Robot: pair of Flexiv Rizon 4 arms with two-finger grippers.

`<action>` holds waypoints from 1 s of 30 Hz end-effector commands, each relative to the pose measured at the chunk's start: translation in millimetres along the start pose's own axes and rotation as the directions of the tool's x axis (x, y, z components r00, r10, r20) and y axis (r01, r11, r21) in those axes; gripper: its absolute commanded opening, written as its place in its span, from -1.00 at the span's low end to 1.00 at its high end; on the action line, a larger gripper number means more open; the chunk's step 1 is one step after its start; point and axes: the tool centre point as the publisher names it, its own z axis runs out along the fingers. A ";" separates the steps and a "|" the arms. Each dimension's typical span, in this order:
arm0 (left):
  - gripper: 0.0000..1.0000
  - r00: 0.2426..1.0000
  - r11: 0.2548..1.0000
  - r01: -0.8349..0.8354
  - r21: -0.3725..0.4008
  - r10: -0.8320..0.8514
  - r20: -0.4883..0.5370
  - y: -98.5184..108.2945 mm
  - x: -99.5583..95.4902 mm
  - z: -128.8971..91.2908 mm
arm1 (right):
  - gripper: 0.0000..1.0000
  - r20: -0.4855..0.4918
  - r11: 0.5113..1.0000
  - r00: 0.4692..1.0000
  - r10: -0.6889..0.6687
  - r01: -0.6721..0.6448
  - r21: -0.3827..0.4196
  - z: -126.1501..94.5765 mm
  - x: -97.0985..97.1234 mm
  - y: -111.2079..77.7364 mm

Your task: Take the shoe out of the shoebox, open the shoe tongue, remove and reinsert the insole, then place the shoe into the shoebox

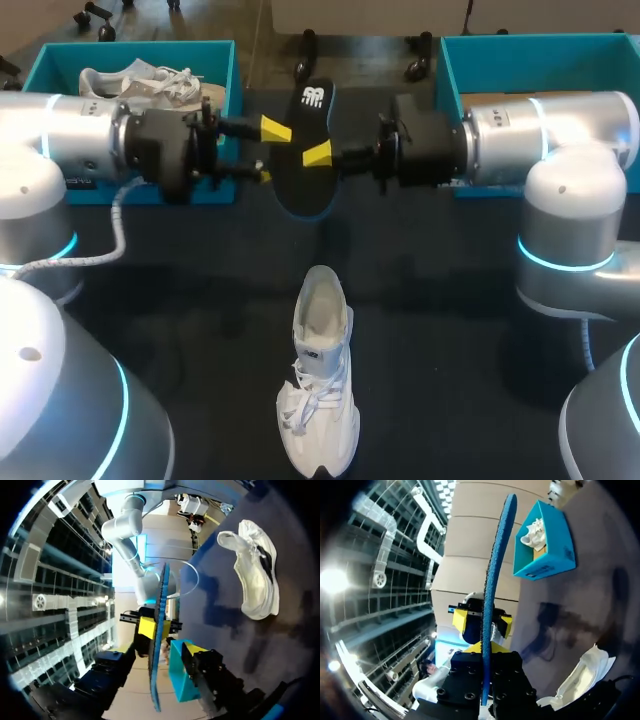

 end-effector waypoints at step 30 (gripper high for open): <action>1.00 0.763 0.776 0.520 -0.357 -0.610 -0.215 -35.0 54.4 -48.7 | -1.00 0.095 0.954 0.957 -0.275 0.284 -0.098 -32.9 -8.1 3.1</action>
